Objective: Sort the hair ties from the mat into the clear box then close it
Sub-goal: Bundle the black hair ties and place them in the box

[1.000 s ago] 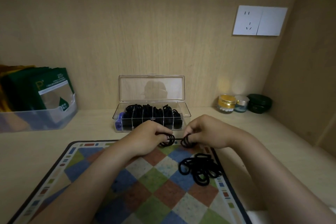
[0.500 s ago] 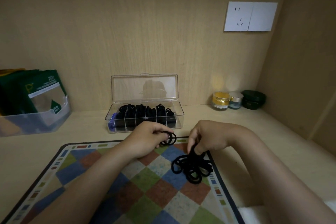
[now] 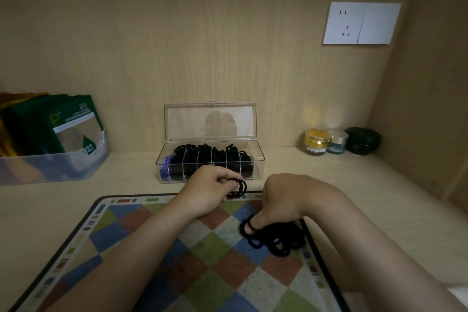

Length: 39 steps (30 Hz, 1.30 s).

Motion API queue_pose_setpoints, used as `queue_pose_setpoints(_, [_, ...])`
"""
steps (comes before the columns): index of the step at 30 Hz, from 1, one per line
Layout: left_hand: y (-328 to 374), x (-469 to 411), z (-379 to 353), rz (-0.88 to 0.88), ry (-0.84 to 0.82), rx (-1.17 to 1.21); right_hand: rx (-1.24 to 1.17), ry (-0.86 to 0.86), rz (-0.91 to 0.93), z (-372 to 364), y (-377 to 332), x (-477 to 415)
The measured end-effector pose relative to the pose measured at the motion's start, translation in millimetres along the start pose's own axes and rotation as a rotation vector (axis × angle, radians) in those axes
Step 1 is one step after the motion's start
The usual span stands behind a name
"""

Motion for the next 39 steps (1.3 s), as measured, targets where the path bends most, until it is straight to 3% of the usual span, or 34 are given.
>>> queue_pose_setpoints(3, [0.3,-0.2,0.3,-0.004,0.0,-0.004,0.043,-0.026,0.08,-0.9,-10.5,-0.1])
queue_pose_setpoints(7, [-1.5,-2.2,0.5,0.02,-0.006,0.05,-0.169,-0.087,0.228,-4.8,-11.3,-3.2])
queue_pose_setpoints(11, [-3.1,-2.5,-0.1,0.068,-0.008,0.22,-0.546,0.116,0.314,0.4,2.4,-13.3])
queue_pose_setpoints(14, [-5.6,-0.5,-1.0,0.114,-0.025,0.393,-0.839,0.16,0.34,2.4,5.4,-15.9])
queue_pose_setpoints(17, [-7.1,0.4,-3.2,0.174,-0.107,0.568,-0.966,0.185,0.288,0.8,2.0,-18.5])
queue_pose_setpoints(22, [-1.9,4.3,-8.0,0.185,-0.307,0.673,-0.983,0.347,0.101,-5.0,4.5,-29.8])
queue_pose_setpoints(26, [-1.4,3.9,-8.2,0.213,-0.374,0.812,-0.979,0.409,0.017,-4.8,8.5,-32.0])
queue_pose_setpoints(33, [-11.1,-3.4,-9.0,0.197,-0.237,0.642,-1.117,0.315,0.022,-9.1,10.1,-31.0])
queue_pose_setpoints(39, [-17.6,-6.3,-1.0,0.216,-0.014,0.559,-1.226,0.378,0.059,-2.2,14.4,-28.3])
Point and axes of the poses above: each hand's wrist, its own x-axis away from the middle knuckle, its own z-axis out of the back of the hand, y = z × x, the point moved 4 cm from there along -x, towards the middle knuckle, and after that the axes turned 8 degrees about z, right-handed, at the moved point
